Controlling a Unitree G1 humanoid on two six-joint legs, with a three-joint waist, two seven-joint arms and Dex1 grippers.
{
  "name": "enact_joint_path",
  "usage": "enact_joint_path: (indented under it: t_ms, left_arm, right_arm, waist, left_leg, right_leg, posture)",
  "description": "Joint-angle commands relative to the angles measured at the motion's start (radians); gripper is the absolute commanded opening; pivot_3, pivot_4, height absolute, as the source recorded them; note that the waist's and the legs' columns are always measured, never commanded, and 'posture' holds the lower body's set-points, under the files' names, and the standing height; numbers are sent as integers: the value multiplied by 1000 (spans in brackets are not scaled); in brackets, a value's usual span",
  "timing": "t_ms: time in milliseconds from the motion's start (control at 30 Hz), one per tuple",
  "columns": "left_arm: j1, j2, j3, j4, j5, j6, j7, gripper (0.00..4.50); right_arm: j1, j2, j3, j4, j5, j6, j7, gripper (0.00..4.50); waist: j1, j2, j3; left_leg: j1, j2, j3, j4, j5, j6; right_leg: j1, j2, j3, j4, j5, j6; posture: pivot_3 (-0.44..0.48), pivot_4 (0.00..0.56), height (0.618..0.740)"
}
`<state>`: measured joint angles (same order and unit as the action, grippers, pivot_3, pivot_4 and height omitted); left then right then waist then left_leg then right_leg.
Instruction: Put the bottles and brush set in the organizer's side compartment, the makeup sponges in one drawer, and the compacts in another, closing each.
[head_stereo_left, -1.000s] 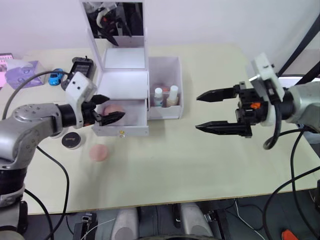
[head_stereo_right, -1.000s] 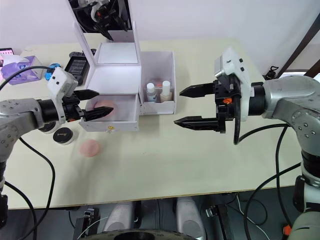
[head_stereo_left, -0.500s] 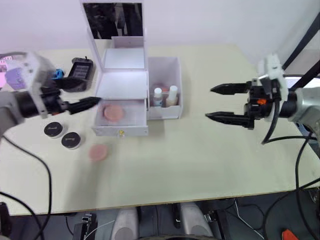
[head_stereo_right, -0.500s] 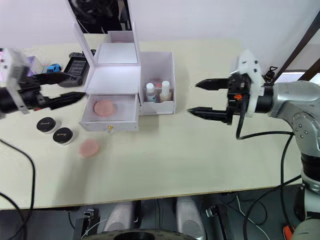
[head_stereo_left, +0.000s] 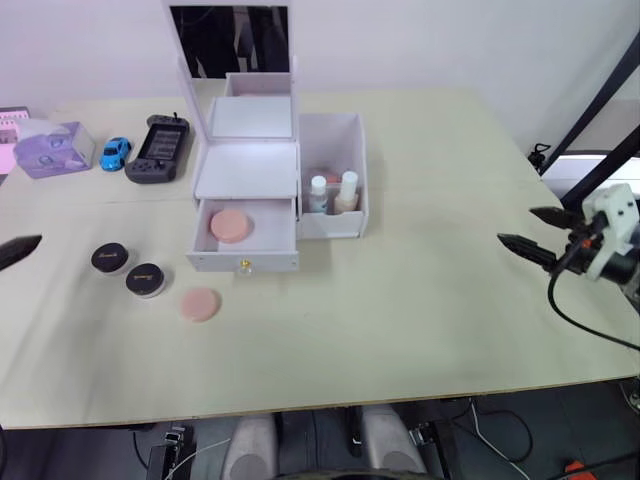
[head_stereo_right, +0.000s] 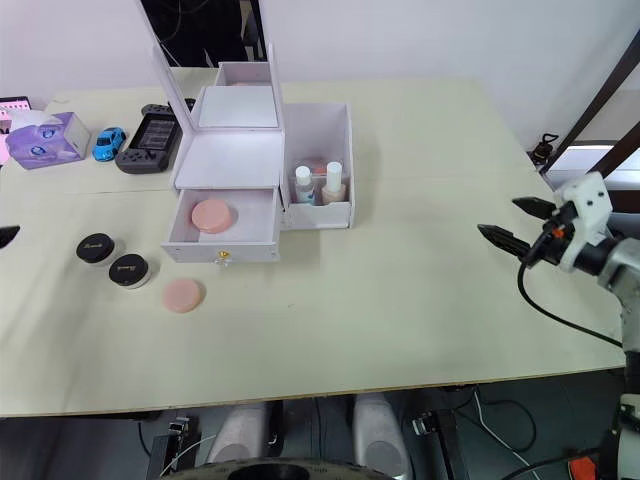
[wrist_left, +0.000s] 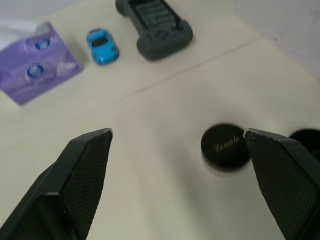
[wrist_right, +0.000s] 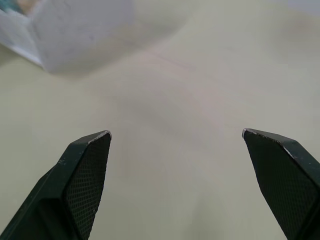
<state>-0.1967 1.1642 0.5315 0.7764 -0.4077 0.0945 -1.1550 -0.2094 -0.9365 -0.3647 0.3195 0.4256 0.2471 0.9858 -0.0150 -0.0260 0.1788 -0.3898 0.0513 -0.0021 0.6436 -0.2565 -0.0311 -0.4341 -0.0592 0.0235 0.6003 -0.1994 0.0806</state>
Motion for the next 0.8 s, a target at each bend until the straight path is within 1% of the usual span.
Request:
enact_joint_path:
  t_ms: [33, 133, 233, 267, 300, 333, 367, 400, 467, 567, 667, 733, 800]
  left_arm:
    - [3, -4, 37, -19, -10, -31, 3, 4422]
    - [12, -16, 45, -58, -17, -18, 11, 4422]
    - [20, -30, 52, -107, -30, 7, 24, 4422]
    - [30, -46, 53, -163, -45, 30, 30, 4422]
    - [48, -65, 53, -238, -58, 54, 39, 4422]
    - [64, -84, 56, -312, -72, 82, 52, 4422]
    - [87, -100, 64, -384, -83, 113, 66, 4422]
    - [119, -115, 74, -463, -100, 152, 75, 4422]
    - [175, -143, 102, -594, -132, 219, 98, 4422]
    - [243, -178, 137, -755, -175, 306, 133, 4422]
    - [341, -251, 178, -972, -237, 402, 207, 4422]
    - [379, -295, 193, -1063, -265, 443, 255, 4422]
    - [437, -344, 192, -1153, -284, 469, 281, 4422]
  right_arm:
    - [-11, -2, -26, -30, -3, -12, -12, 4500]
    - [-51, 2, -15, -45, 6, 78, -55, 4500]
    - [-69, 3, 2, -82, -4, 87, -55, 4500]
    - [-65, 3, 27, -132, -15, 59, -33, 4500]
    - [-72, 10, 50, -179, -5, 80, -23, 4500]
    - [-100, 17, 67, -206, 44, 188, -24, 4500]
    - [-129, 20, 83, -222, 72, 268, -28, 4500]
    - [-151, 19, 104, -255, 76, 281, -17, 4500]
    - [-196, 15, 139, -320, 97, 313, 11, 4500]
    - [-276, 20, 172, -383, 162, 411, 35, 4500]
    - [-436, 39, 245, -485, 261, 513, 97, 4500]
    - [-506, 40, 286, -499, 292, 578, 132, 4500]
    - [-580, 41, 345, -484, 272, 556, 204, 4500]
  waist:
    - [0, 0, 0]
    - [-3, 0, 0]
    - [-3, 0, 0]
    - [-5, 1, 1]
    - [-12, 3, 1]
    - [-26, 6, 2]
    - [-29, 8, 2]
    - [-26, 7, 2]
    - [-23, 6, 2]
    - [-21, 6, 2]
    - [-27, 8, 3]
    - [-28, 7, 3]
    - [-24, 4, 1]
  left_leg:
    - [0, 0, 0, 1, 0, 0]
    - [1, 0, 0, 2, 0, 0]
    - [1, 0, 0, 2, 0, 0]
    - [1, 0, 0, 2, 0, 0]
    - [-2, -2, -5, 0, 0, 0]
    - [-1, -5, -13, -2, 0, 0]
    - [0, -12, -28, -1, 1, 0]
    - [5, -8, -22, 2, 1, -2]
    - [0, -8, -18, 2, 1, -2]
    - [-1, -8, -17, 1, 1, -2]
    - [0, -8, -14, 1, 1, -2]
    - [0, -7, -14, 1, 1, -2]
    - [1, -6, -14, 2, 1, -2]
  right_leg:
    - [0, 0, 0, 1, 0, 0]
    - [0, 0, 0, 2, 0, 0]
    - [0, 0, 0, 2, 0, 0]
    - [0, 0, 0, 2, 0, 0]
    - [5, -4, -5, 2, 0, 0]
    - [14, -10, -16, 2, -1, 2]
    - [22, -17, -30, 2, -6, 7]
    - [17, -18, -31, 6, -10, 7]
    - [10, -18, -28, 10, -9, 5]
    - [7, -18, -28, 11, -11, 4]
    - [7, -18, -26, 11, -11, 4]
    - [7, -18, -25, 12, -11, 4]
    - [7, -17, -25, 12, -11, 4]
  posture:
    - [0, 150, 740]
    - [0, 150, 740]
    - [0, 150, 740]
    - [0, 150, 740]
    - [0, 150, 740]
    - [0, 150, 740]
    - [0, 150, 740]
    - [0, 150, 740]
    - [0, 150, 740]
    - [0, 150, 740]
    - [0, 150, 740]
    - [0, 150, 740]
    - [0, 150, 740]
